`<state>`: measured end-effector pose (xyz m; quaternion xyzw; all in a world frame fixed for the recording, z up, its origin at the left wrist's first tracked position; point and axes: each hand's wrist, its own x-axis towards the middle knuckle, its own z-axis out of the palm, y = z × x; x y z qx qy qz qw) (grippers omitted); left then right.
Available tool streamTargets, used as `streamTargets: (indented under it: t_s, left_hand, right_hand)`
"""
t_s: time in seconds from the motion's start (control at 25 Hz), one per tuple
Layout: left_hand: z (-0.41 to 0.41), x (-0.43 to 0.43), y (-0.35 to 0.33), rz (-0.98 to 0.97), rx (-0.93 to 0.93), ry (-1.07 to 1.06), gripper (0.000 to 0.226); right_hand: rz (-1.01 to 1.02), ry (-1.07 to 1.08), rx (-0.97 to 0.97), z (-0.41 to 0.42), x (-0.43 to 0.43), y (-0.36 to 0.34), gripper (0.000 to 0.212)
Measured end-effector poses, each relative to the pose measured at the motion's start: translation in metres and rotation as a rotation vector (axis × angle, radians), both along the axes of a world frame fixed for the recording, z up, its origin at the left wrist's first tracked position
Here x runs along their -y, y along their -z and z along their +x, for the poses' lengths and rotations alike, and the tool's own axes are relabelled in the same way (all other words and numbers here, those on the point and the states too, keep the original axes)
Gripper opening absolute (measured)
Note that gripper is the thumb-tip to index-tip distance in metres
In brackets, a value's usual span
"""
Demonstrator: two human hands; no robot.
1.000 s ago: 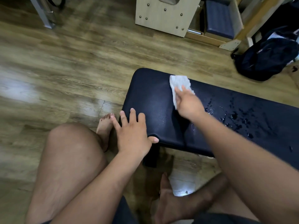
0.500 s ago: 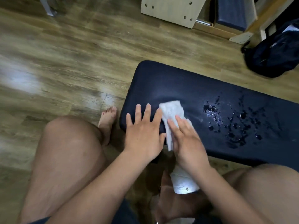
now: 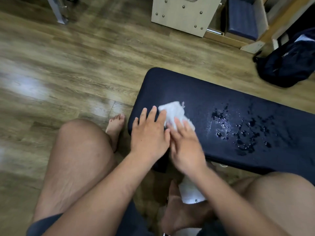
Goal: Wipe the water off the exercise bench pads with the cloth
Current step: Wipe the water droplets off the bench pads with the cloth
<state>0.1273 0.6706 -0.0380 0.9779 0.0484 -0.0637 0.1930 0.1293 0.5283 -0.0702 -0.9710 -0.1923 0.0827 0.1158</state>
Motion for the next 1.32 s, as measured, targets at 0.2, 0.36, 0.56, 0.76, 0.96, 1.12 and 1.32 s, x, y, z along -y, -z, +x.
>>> streamTargets:
  t_s: [0.2,0.36,0.56,0.76,0.96,1.12,1.32]
  left_hand:
    - [-0.004,0.006,0.001,0.015,-0.014,0.032,0.063]
    - [-0.009,-0.003,0.002,0.032,-0.066,0.009,0.063]
    - [-0.011,-0.012,0.001,0.037,-0.085,-0.024,0.062]
    - [-0.006,-0.006,0.006,0.054,-0.078,0.019,0.062]
    - [-0.014,-0.01,0.007,0.06,-0.074,0.011,0.063]
    - [-0.011,-0.017,0.01,0.039,-0.071,0.023,0.062]
    - [-0.008,-0.02,0.008,0.025,-0.079,0.041,0.061]
  right_hand:
    - [-0.094,-0.012,0.014,-0.019,0.027,0.001,0.055]
    - [-0.216,0.162,-0.05,0.095,0.029,0.002,0.055]
    - [-0.142,0.212,-0.131,0.086,0.027,-0.012,0.053]
    - [-0.2,0.165,-0.145,-0.062,0.021,-0.012,0.074]
    - [-0.247,0.256,-0.168,0.001,0.012,-0.014,0.069]
    - [-0.236,0.283,-0.24,0.141,0.015,-0.01,0.065]
    - [-0.22,0.356,-0.27,0.192,-0.001,-0.014,0.07]
